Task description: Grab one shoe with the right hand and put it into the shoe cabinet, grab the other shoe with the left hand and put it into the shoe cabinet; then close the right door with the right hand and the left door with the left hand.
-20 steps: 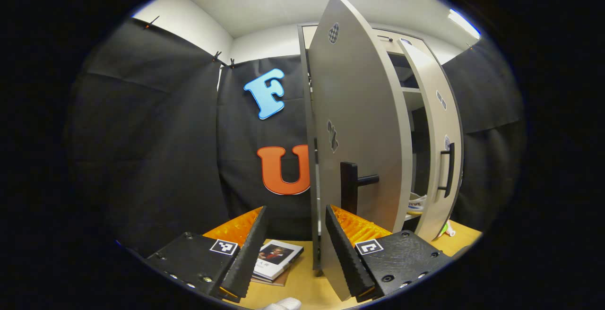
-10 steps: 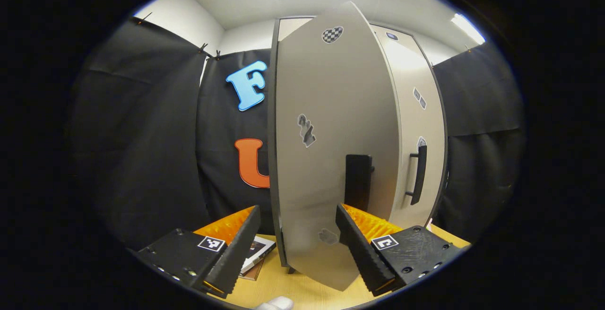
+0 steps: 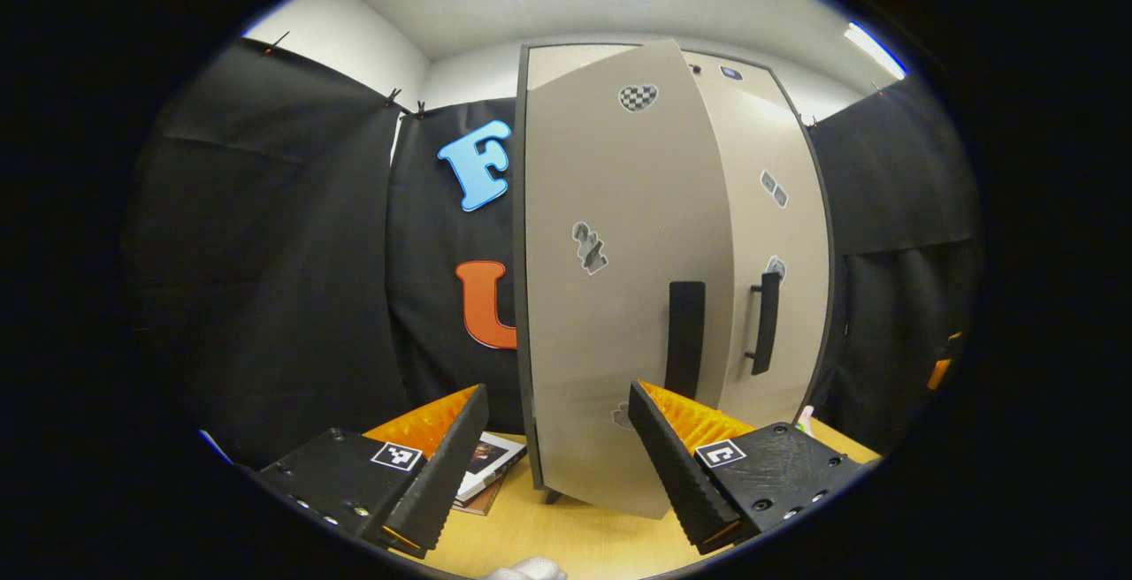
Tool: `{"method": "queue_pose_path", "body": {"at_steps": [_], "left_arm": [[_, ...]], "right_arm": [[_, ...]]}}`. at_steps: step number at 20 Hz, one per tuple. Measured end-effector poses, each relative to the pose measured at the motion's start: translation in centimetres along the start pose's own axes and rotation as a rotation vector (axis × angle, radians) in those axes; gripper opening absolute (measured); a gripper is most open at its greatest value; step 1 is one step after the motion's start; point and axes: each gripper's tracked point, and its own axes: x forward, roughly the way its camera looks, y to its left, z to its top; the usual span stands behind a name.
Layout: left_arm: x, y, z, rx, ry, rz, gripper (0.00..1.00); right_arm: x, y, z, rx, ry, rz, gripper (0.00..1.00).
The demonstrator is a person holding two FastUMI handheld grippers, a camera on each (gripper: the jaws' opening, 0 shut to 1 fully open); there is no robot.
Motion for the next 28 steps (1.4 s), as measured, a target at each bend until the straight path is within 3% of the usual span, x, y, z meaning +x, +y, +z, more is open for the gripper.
{"method": "queue_pose_path", "body": {"at_steps": [6, 14, 21, 28], "left_arm": [[-5.1, 0.4, 0.0, 0.056, -0.002, 0.021, 0.96], [-11.2, -0.2, -0.7, 0.041, 0.005, 0.037, 0.96], [-12.1, -1.8, -1.9, 0.02, 0.055, -0.01, 0.96], [-12.1, -2.3, -0.7, 0.029, 0.032, -0.032, 0.96]], "right_arm": [[-1.2, -0.4, 0.5, -0.002, -0.037, -0.018, 1.0], [-2.7, -0.1, -0.6, 0.003, -0.031, -0.028, 1.0], [-4.0, 0.3, 0.3, -0.025, -0.071, -0.038, 1.0], [-4.4, 0.3, 0.3, -0.016, -0.076, -0.039, 1.0]]}}
